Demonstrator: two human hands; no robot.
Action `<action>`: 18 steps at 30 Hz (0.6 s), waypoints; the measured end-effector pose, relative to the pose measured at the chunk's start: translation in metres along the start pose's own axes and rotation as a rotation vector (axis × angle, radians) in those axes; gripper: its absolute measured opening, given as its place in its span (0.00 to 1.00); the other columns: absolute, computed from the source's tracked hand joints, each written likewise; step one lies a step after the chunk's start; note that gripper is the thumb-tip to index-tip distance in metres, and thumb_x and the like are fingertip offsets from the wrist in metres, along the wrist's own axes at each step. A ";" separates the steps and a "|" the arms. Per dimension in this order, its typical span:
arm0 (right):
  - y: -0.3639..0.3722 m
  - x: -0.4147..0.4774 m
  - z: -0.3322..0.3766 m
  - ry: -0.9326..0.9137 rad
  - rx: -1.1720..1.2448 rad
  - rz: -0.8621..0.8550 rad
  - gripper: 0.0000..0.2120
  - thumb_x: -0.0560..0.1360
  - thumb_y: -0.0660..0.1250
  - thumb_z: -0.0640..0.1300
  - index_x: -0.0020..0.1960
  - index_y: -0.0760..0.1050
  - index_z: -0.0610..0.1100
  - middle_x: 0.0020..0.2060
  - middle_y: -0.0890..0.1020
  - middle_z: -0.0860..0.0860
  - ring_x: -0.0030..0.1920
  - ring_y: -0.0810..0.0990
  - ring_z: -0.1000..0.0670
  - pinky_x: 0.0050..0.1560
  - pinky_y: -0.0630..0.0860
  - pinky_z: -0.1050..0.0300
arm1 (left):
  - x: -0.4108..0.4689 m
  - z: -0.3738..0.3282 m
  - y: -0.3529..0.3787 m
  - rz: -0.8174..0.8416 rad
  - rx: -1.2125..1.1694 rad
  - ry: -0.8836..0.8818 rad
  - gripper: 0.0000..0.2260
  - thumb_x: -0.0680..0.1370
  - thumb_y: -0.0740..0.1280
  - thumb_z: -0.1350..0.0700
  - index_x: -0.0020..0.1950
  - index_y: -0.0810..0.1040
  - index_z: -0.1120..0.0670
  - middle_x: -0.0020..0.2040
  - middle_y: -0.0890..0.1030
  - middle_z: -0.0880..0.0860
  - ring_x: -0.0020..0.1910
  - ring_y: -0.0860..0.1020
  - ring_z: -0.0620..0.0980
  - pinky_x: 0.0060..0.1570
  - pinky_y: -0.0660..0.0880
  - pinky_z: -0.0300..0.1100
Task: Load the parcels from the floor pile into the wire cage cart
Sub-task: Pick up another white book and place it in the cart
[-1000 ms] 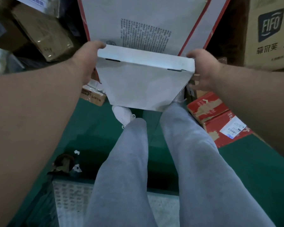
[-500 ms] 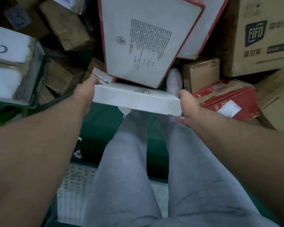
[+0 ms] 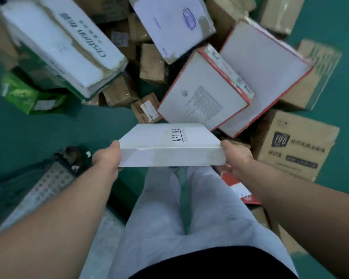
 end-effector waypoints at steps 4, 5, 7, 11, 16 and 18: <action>-0.014 -0.036 0.027 -0.125 -0.117 0.033 0.22 0.73 0.72 0.52 0.61 0.77 0.40 0.51 0.81 0.43 0.41 0.82 0.44 0.29 0.77 0.56 | -0.042 0.051 -0.036 0.060 -0.235 -0.052 0.10 0.80 0.66 0.51 0.52 0.77 0.58 0.50 0.81 0.57 0.43 0.81 0.54 0.38 0.81 0.48; -0.012 -0.046 0.033 -0.170 -0.148 0.063 0.21 0.75 0.72 0.51 0.62 0.76 0.41 0.51 0.81 0.43 0.41 0.81 0.45 0.28 0.75 0.57 | -0.052 0.065 -0.045 0.069 -0.296 -0.074 0.09 0.80 0.67 0.52 0.51 0.77 0.58 0.51 0.82 0.59 0.44 0.82 0.56 0.38 0.82 0.49; -0.004 -0.065 0.039 -0.192 -0.184 0.117 0.18 0.77 0.71 0.50 0.63 0.73 0.43 0.51 0.79 0.43 0.43 0.81 0.44 0.29 0.76 0.56 | -0.067 0.094 -0.061 0.104 -0.415 -0.121 0.08 0.80 0.67 0.53 0.50 0.77 0.58 0.52 0.82 0.61 0.46 0.82 0.58 0.39 0.82 0.51; 0.036 -0.115 0.026 -0.131 -0.287 0.321 0.13 0.82 0.65 0.51 0.59 0.72 0.43 0.46 0.77 0.40 0.42 0.79 0.40 0.40 0.79 0.45 | -0.089 0.155 -0.098 0.124 -0.625 -0.191 0.07 0.80 0.67 0.54 0.52 0.77 0.58 0.53 0.82 0.61 0.45 0.81 0.57 0.37 0.79 0.47; 0.088 -0.181 0.001 -0.307 -0.563 0.298 0.15 0.80 0.66 0.58 0.59 0.72 0.49 0.53 0.79 0.42 0.53 0.82 0.40 0.45 0.83 0.48 | -0.098 0.240 -0.149 0.103 -0.899 -0.297 0.08 0.82 0.66 0.55 0.57 0.77 0.59 0.50 0.81 0.59 0.44 0.80 0.55 0.39 0.79 0.48; 0.112 -0.205 -0.023 -0.346 -0.680 0.289 0.17 0.80 0.66 0.59 0.59 0.72 0.47 0.52 0.81 0.43 0.50 0.84 0.41 0.40 0.83 0.51 | -0.103 0.280 -0.169 0.093 -0.999 -0.328 0.09 0.82 0.66 0.54 0.59 0.76 0.58 0.48 0.81 0.58 0.43 0.80 0.54 0.38 0.78 0.49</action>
Point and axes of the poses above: each hand's wrist, its own x-axis towards the middle knuckle, its own y-axis out of the palm, z = x × y, the point moved 8 cm from there along x, towards the middle knuckle
